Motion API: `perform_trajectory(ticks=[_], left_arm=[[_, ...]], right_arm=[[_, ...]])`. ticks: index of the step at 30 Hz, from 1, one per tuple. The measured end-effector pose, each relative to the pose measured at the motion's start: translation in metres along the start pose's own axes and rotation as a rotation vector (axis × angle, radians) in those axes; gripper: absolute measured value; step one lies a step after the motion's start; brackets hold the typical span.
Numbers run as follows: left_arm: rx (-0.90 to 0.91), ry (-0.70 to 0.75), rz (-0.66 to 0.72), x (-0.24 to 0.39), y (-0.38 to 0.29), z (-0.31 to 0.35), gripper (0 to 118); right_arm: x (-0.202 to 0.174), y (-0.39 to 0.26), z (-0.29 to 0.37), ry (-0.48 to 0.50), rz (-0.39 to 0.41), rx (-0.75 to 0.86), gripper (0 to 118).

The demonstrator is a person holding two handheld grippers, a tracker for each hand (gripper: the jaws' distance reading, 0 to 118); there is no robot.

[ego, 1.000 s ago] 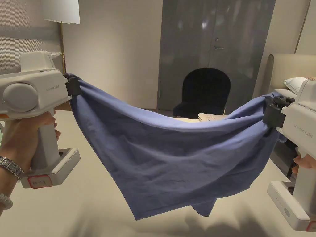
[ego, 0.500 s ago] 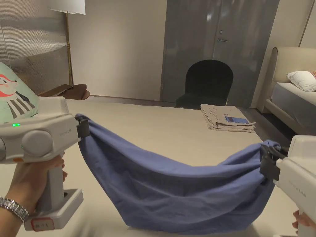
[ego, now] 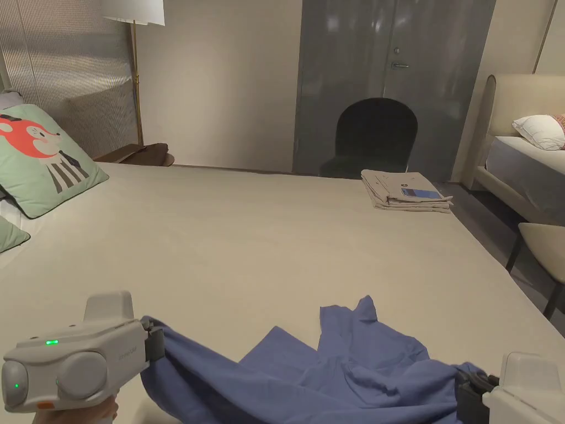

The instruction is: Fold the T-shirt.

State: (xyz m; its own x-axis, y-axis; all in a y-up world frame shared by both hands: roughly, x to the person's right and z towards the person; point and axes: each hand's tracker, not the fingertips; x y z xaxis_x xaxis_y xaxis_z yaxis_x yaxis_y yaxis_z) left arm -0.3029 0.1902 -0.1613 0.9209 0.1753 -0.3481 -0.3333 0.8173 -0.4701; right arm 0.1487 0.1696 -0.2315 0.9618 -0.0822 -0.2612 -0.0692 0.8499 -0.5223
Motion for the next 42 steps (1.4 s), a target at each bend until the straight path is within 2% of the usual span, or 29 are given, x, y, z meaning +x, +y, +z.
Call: perform_trajectory(ticks=[9, 16, 17, 18, 19, 20, 21, 22, 26, 27, 28, 29, 30, 31, 32, 33, 35, 37, 42], left_arm=[[-0.202, 0.086, 0.029, -0.038, -0.066, -0.026, 2], [-0.241, 0.083, 0.053, -0.052, -0.087, -0.03, 2], [-0.225, 0.079, 0.047, -0.052, -0.087, -0.027, 5], [-0.201, 0.086, 0.04, -0.052, -0.084, -0.022, 14], [-0.176, 0.094, 0.033, -0.048, -0.082, -0.015, 47], [-0.139, 0.093, 0.036, -0.047, -0.077, -0.007, 73], [-0.102, 0.084, 0.039, -0.047, -0.072, 0.001, 93], [-0.052, 0.071, 0.041, -0.045, -0.065, 0.012, 102], [0.124, 0.09, 0.023, -0.034, -0.03, 0.051, 99], [0.177, 0.094, 0.023, -0.025, -0.021, 0.066, 93], [0.223, 0.094, 0.024, -0.021, -0.015, 0.076, 78], [0.268, 0.101, 0.026, -0.018, -0.009, 0.085, 65], [0.3, 0.111, 0.024, -0.015, -0.006, 0.091, 49], [0.328, 0.125, 0.016, -0.014, -0.003, 0.094, 21], [0.351, 0.126, 0.008, -0.012, -0.002, 0.098, 4], [0.358, 0.124, 0.004, -0.011, -0.003, 0.1, 1], [0.352, 0.109, 0.008, -0.01, -0.003, 0.103, 1], [0.333, 0.079, 0.016, -0.009, -0.005, 0.105, 1], [0.226, 0.108, 0.019, -0.016, -0.012, 0.085, 1]], right_arm=[[0.007, -0.068, -0.017, -0.044, -0.015, -0.194, 12], [0.012, -0.074, -0.003, -0.036, -0.018, -0.192, 13], [0.01, -0.072, 0.0, -0.034, -0.006, -0.176, 18], [0.012, -0.067, 0.001, -0.041, 0.017, -0.149, 33], [0.011, -0.063, 0.005, -0.051, 0.037, -0.115, 63], [0.011, -0.056, 0.012, -0.043, 0.04, -0.076, 81], [0.011, -0.047, 0.02, -0.034, 0.029, -0.034, 93], [0.013, -0.038, 0.026, -0.025, 0.019, 0.017, 97], [0.003, 0.011, 0.055, -0.053, 0.017, 0.249, 97], [0.0, 0.022, 0.061, -0.058, 0.013, 0.297, 97], [-0.004, 0.03, 0.065, -0.056, 0.008, 0.331, 95], [-0.008, 0.038, 0.069, -0.045, 0.004, 0.381, 88], [-0.01, 0.044, 0.068, -0.029, 0.003, 0.421, 75], [-0.015, 0.049, 0.07, -0.028, 0.001, 0.455, 44], [-0.02, 0.054, 0.072, -0.036, 0.001, 0.481, 17], [-0.025, 0.057, 0.071, -0.047, 0.004, 0.473, 1], [-0.028, 0.061, 0.065, -0.036, -0.002, 0.481, 0], [-0.032, 0.064, 0.061, 0.028, -0.012, 0.463, 0], [-0.041, 0.059, 0.047, 0.038, 0.015, 0.428, 0]])
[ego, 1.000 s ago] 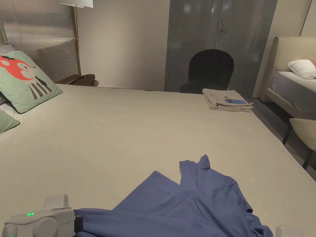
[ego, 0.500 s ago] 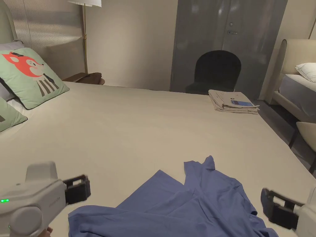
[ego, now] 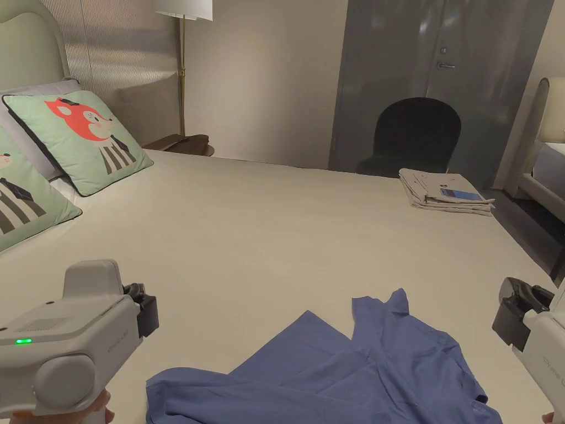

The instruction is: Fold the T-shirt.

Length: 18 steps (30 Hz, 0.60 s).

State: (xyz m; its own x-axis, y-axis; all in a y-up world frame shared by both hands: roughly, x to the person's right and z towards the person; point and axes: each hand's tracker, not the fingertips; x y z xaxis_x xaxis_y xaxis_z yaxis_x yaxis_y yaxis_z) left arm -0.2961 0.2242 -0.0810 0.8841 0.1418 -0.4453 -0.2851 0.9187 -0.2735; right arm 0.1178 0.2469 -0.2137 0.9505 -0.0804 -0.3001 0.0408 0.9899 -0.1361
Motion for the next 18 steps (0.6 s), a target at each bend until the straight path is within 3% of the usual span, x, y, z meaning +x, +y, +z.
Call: perform_trajectory(ticks=[2, 3, 6, 7, 14, 15, 16, 17, 18], left_arm=[[-0.093, -0.005, 0.022, -0.006, -0.005, -0.018, 2], [-0.146, -0.006, 0.042, -0.009, -0.008, -0.027, 8], [-0.303, -0.002, 0.089, -0.018, -0.025, -0.062, 99], [-0.331, -0.028, 0.11, -0.02, -0.032, -0.069, 110], [-0.471, 0.034, 0.105, -0.026, -0.079, -0.128, 105], [-0.487, 0.032, 0.112, -0.025, -0.084, -0.134, 97], [-0.497, 0.04, 0.109, -0.025, -0.089, -0.139, 76], [-0.5, 0.047, 0.11, -0.023, -0.093, -0.142, 65], [-0.508, 0.051, 0.113, -0.023, -0.096, -0.146, 62]], right_arm=[[-0.001, -0.006, -0.004, 0.009, 0.004, -0.023, 0], [-0.001, -0.009, -0.007, 0.007, 0.006, -0.032, 0], [0.001, -0.019, -0.014, 0.011, 0.007, -0.07, 0], [0.001, -0.022, -0.017, 0.008, 0.008, -0.08, 0], [0.006, -0.044, -0.033, -0.002, 0.024, -0.155, 0], [0.007, -0.047, -0.037, -0.004, 0.025, -0.166, 0], [0.008, -0.051, -0.039, -0.004, 0.027, -0.177, 0], [0.009, -0.053, -0.042, -0.007, 0.028, -0.189, 0], [0.009, -0.055, -0.046, -0.008, 0.029, -0.199, 0]])
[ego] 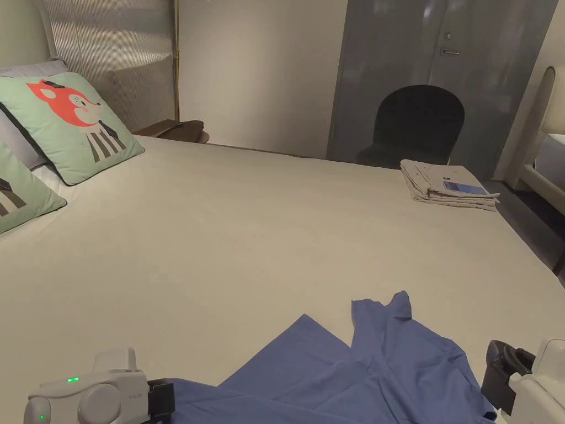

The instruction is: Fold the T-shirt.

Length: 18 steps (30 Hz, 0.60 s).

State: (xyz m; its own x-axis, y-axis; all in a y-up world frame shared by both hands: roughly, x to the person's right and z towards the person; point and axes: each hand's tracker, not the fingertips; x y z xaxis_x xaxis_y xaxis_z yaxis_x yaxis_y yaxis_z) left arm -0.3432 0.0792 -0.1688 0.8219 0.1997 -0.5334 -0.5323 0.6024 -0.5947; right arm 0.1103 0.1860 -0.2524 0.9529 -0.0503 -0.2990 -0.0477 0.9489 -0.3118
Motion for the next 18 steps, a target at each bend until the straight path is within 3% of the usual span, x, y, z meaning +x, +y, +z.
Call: perform_trajectory(ticks=[2, 3, 5, 6, 7, 8, 10, 11, 18], left_arm=[[0.013, 0.011, 0.004, 0.001, 0.0, -0.003, 60], [0.023, 0.016, 0.0, 0.003, -0.001, -0.002, 53], [0.044, 0.031, -0.005, 0.005, 0.001, 0.002, 7], [0.053, 0.025, 0.004, 0.003, 0.002, 0.004, 3], [0.064, -0.027, 0.03, 0.003, 0.002, 0.009, 3], [0.064, -0.05, 0.049, 0.003, 0.003, 0.012, 3], [0.088, -0.021, 0.034, 0.007, 0.004, 0.018, 3], [0.107, -0.02, 0.023, 0.008, 0.004, 0.021, 3], [0.125, -0.015, -0.003, 0.014, 0.008, 0.025, 3]], right_arm=[[0.003, -0.005, -0.009, 0.001, 0.006, -0.017, 0], [0.004, -0.006, -0.013, -0.001, 0.01, -0.027, 0], [0.006, -0.005, -0.024, 0.001, 0.013, -0.046, 1], [0.01, -0.006, -0.03, -0.002, 0.012, -0.053, 1], [0.013, -0.005, -0.038, -0.007, 0.01, -0.06, 12], [0.016, -0.001, -0.048, -0.021, 0.007, -0.09, 37], [0.025, 0.003, -0.071, -0.024, -0.021, -0.15, 100], [0.029, 0.005, -0.086, -0.023, -0.028, -0.198, 105], [0.052, -0.005, -0.181, -0.07, -0.039, -0.459, 104]])
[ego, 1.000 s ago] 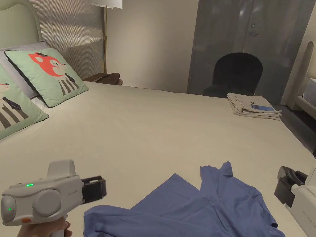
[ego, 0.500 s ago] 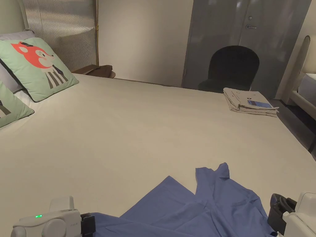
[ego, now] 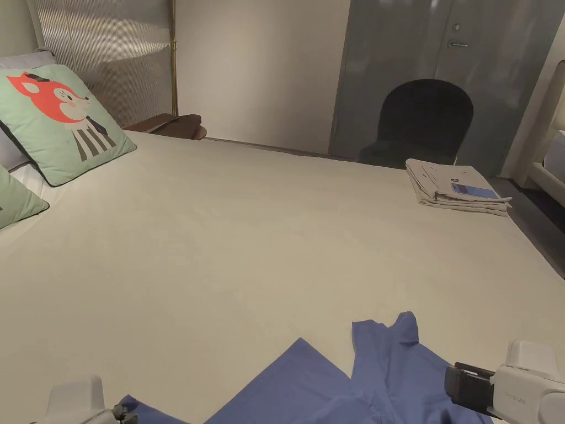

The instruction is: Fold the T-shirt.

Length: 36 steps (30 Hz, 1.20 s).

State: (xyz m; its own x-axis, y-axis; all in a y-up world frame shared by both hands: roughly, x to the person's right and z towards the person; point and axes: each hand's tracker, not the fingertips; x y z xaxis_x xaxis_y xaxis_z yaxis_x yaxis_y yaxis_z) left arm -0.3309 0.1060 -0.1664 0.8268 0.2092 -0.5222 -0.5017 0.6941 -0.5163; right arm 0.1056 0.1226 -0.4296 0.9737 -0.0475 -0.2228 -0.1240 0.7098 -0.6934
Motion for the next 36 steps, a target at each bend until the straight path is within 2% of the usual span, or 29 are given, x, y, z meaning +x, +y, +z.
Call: perform_trajectory(ticks=[4, 6, 9, 10, 11, 12, 13, 15, 17, 22, 24, 31, 36], left_arm=[[-0.008, 0.018, -0.013, 0.006, -0.001, -0.003, 3], [-0.015, 0.026, -0.017, 0.007, 0.0, -0.005, 3], [-0.02, 0.031, -0.012, 0.007, 0.0, -0.007, 3], [-0.022, 0.034, -0.01, 0.008, 0.001, -0.008, 3], [-0.024, 0.036, -0.012, 0.009, 0.002, -0.009, 3], [-0.025, 0.039, -0.016, 0.01, 0.002, -0.009, 3], [-0.023, 0.04, -0.019, 0.011, 0.003, -0.009, 3], [-0.017, 0.038, -0.029, 0.013, 0.006, -0.007, 3], [0.002, 0.033, -0.036, 0.014, 0.009, -0.001, 3], [0.093, -0.008, -0.036, 0.017, 0.025, 0.029, 3], [0.137, -0.019, -0.046, 0.019, 0.034, 0.046, 3], [0.312, -0.083, -0.058, 0.028, 0.071, 0.109, 3], [0.452, -0.133, -0.056, 0.035, 0.111, 0.168, 3]], right_arm=[[0.001, 0.015, -0.044, -0.005, -0.027, -0.119, 100], [0.0, 0.02, -0.063, -0.019, -0.011, -0.159, 95], [0.0, 0.022, -0.082, -0.033, 0.014, -0.218, 71], [0.001, 0.022, -0.082, -0.023, 0.012, -0.206, 68], [0.002, 0.022, -0.076, -0.019, 0.022, -0.172, 58], [0.0, 0.023, -0.058, 0.001, 0.034, -0.144, 36], [0.001, 0.023, -0.05, -0.003, 0.035, -0.122, 4], [0.007, 0.024, -0.034, -0.039, 0.043, -0.063, 5], [0.013, 0.025, -0.02, 0.011, 0.028, -0.008, 5], [0.03, 0.032, 0.062, 0.045, -0.033, 0.152, 5], [0.036, 0.033, 0.096, 0.023, -0.026, 0.247, 5], [0.056, 0.035, 0.224, 0.024, -0.082, 0.496, 5], [0.057, 0.039, 0.291, 0.023, -0.099, 0.637, 5]])
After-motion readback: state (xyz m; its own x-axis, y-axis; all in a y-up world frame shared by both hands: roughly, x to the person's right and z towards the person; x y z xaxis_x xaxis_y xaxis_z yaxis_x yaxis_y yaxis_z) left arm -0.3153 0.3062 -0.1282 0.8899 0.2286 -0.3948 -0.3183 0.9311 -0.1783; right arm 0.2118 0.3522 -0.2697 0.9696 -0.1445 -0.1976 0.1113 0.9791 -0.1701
